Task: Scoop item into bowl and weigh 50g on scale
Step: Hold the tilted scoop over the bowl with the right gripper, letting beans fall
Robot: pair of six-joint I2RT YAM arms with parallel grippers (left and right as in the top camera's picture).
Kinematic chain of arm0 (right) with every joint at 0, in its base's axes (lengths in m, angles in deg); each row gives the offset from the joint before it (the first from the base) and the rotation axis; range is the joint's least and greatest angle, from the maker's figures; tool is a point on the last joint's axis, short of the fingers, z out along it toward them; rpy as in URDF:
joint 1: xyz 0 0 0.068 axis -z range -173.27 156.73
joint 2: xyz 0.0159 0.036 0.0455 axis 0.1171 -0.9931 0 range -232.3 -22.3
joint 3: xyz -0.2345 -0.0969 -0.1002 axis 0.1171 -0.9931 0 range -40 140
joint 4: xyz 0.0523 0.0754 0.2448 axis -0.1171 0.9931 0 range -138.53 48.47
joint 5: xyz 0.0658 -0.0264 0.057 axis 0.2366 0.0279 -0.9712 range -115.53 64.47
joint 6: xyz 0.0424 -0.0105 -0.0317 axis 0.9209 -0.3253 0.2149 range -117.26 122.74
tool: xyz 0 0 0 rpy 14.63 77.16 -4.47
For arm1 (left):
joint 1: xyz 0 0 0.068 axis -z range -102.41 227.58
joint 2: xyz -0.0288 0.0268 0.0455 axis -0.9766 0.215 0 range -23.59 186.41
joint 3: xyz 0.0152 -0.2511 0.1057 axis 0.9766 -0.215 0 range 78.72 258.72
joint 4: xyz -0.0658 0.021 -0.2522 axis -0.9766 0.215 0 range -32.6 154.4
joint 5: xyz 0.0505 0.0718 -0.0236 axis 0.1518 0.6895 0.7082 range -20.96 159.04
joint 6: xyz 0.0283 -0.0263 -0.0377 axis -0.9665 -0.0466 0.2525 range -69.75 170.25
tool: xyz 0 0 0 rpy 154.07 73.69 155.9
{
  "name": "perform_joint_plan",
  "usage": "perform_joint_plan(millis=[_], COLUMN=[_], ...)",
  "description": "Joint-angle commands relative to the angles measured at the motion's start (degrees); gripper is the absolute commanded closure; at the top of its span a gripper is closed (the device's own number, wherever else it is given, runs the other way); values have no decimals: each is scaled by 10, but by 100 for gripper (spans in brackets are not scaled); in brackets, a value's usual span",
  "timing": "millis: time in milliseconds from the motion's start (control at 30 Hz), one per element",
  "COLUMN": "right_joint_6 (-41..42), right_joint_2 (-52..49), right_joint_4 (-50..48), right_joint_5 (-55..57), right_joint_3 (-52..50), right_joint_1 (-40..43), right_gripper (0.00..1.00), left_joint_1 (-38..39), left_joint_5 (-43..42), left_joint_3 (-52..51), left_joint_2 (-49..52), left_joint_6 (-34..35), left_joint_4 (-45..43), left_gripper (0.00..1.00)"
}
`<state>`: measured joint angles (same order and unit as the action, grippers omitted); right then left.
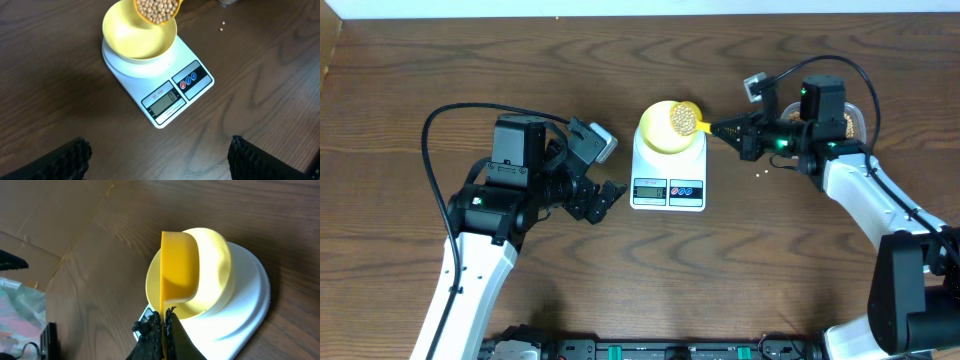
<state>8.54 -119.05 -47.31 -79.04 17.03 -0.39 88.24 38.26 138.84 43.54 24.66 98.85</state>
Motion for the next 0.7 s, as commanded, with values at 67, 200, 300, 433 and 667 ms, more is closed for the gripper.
perform_joint_plan(millis=[67, 200, 300, 433, 667], right_joint_6=[-18, -18, -20, -34, -52], right_joint_2=[-3, -3, -3, -3, -3], right_joint_4=[-2, -2, -2, -2, -2], right_joint_5=[18, 18, 20, 23, 26], right_joint_3=[2, 2, 2, 2, 2], right_joint_1=[-9, -9, -9, -9, -9], right_gripper=[99, 99, 99, 99, 99], left_joint_1=[2, 2, 2, 2, 2], left_joint_5=[-7, -7, -7, -7, -7], left_joint_3=[-3, -3, -3, -3, -3], left_joint_2=[2, 2, 2, 2, 2], left_joint_6=[-7, -7, -7, -7, -7], left_joint_4=[-2, -2, -2, -2, -2], left_gripper=[11, 11, 11, 11, 11])
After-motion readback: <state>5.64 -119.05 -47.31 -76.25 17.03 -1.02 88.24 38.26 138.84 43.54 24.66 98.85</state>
